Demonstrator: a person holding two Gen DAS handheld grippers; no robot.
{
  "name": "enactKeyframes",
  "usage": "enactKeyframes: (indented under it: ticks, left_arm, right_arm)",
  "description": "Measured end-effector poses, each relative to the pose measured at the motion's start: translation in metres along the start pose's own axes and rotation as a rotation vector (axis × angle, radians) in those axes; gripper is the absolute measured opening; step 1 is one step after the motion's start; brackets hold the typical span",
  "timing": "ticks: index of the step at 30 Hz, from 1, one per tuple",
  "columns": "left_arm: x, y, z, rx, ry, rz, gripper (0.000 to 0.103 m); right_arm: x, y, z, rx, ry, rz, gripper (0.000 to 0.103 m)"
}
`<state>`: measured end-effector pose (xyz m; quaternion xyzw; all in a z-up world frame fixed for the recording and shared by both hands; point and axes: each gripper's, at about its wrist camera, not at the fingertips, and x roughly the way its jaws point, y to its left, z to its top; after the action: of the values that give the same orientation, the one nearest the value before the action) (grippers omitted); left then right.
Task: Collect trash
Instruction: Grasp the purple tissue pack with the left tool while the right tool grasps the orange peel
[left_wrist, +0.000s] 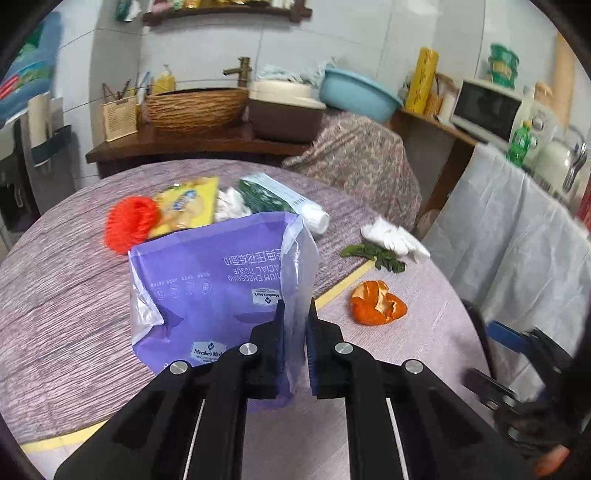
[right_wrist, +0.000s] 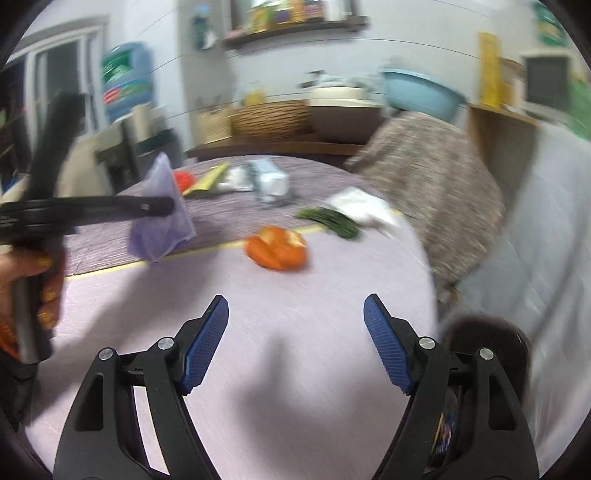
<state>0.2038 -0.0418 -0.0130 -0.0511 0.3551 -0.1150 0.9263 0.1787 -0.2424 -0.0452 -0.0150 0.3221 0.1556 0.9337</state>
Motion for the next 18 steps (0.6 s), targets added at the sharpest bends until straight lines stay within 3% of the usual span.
enactKeyframes:
  ticks: [6, 11, 14, 16, 18]
  left_arm:
    - [-0.029, 0.021, -0.008, -0.055, -0.056, -0.003, 0.01]
    - [-0.034, 0.028, -0.013, -0.074, -0.064, -0.009, 0.01]
    - [-0.036, 0.031, -0.015, -0.077, -0.067, -0.009, 0.01]
    - [-0.035, 0.031, -0.016, -0.082, -0.069, -0.016, 0.01]
    - [-0.035, 0.032, -0.017, -0.082, -0.066, -0.02, 0.01]
  right_arm:
    - [0.068, 0.041, 0.03, -0.187, 0.105, -0.019, 0.075]
    - [0.104, 0.055, 0.035, -0.284, 0.149, -0.099, 0.07]
    - [0.12, 0.055, 0.036, -0.292, 0.191, -0.133, 0.063]
    - [0.121, 0.049, 0.041, -0.268, 0.191, -0.131, 0.047]
    - [0.125, 0.045, 0.041, -0.269, 0.211, -0.149, 0.039]
